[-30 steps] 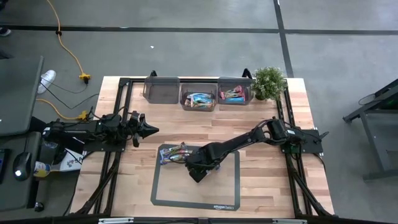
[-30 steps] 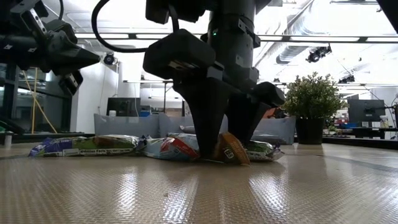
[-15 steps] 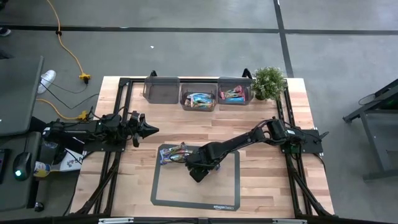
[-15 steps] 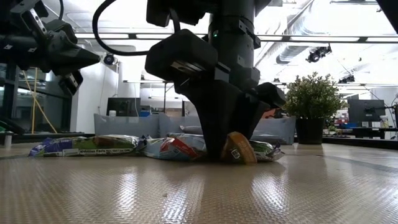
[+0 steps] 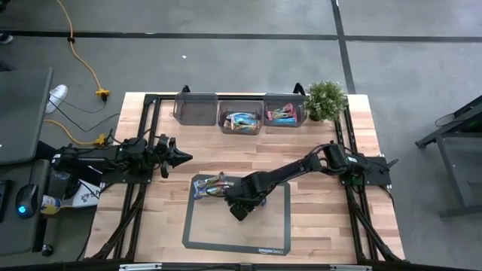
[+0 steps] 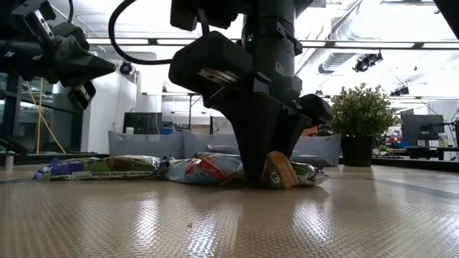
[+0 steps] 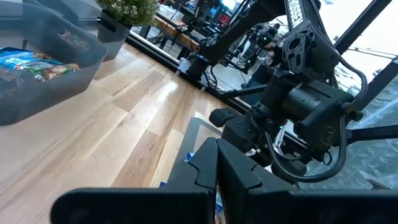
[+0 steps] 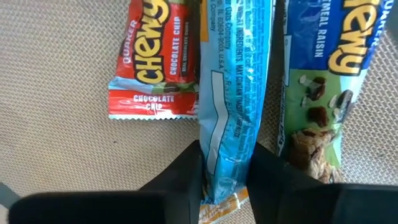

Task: Pick and place Granola Bars by type
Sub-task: Put the yellow granola bar into the center black bin

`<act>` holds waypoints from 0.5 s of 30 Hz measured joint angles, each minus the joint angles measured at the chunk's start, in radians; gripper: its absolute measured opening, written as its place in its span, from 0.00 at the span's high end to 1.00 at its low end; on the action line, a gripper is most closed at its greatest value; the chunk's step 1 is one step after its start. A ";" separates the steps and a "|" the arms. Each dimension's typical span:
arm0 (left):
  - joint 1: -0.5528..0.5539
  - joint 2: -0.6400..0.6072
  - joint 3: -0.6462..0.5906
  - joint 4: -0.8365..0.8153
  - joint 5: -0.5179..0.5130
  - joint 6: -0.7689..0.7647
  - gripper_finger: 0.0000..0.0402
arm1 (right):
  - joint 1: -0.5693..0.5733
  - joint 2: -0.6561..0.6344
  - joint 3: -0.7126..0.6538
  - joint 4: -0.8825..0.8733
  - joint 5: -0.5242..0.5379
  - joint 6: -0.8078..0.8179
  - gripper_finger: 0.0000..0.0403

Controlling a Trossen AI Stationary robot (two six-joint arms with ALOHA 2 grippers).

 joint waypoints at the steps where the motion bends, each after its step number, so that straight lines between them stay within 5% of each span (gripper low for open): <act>1: 0.000 0.000 0.000 0.000 0.000 0.000 1.00 | 0.000 0.000 0.000 -0.001 0.001 0.000 0.80; 15: 0.000 0.000 0.000 0.001 0.000 0.000 1.00 | 0.000 -0.002 0.000 -0.001 -0.015 0.003 0.83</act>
